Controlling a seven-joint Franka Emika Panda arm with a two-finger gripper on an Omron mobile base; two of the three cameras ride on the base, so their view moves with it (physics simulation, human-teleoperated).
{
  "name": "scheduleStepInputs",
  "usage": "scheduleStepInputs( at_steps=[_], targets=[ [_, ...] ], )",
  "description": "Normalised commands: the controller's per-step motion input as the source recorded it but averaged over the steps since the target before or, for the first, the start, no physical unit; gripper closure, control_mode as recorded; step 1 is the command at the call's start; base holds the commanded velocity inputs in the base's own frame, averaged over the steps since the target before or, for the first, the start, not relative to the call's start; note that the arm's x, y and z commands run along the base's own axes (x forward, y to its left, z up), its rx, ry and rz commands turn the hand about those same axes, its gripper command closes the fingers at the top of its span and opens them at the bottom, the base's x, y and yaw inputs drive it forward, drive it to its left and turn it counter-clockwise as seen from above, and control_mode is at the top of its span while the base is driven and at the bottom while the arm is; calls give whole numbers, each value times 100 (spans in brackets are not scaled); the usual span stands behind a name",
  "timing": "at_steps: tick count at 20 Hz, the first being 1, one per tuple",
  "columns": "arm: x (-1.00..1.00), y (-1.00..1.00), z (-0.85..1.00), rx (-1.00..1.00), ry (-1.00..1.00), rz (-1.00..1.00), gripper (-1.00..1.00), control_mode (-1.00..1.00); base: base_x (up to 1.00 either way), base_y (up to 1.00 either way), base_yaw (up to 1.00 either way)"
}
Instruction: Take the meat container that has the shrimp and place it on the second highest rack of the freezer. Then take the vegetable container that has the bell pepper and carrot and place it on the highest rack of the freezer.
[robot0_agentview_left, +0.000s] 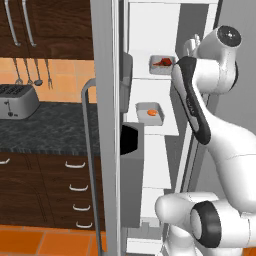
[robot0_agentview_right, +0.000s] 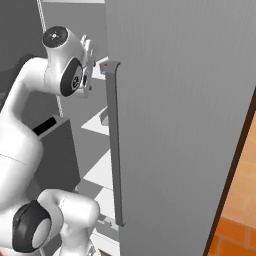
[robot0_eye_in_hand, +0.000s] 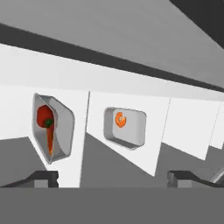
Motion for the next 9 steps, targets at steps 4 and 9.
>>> scheduleStepInputs(
  at_steps=[4,9],
  targets=[
    [-100,15,-46,-9,12,10,-100,-100,0,0,0],
    [-100,15,-67,-9,10,1,-100,-100,0,0,0]
  ],
)
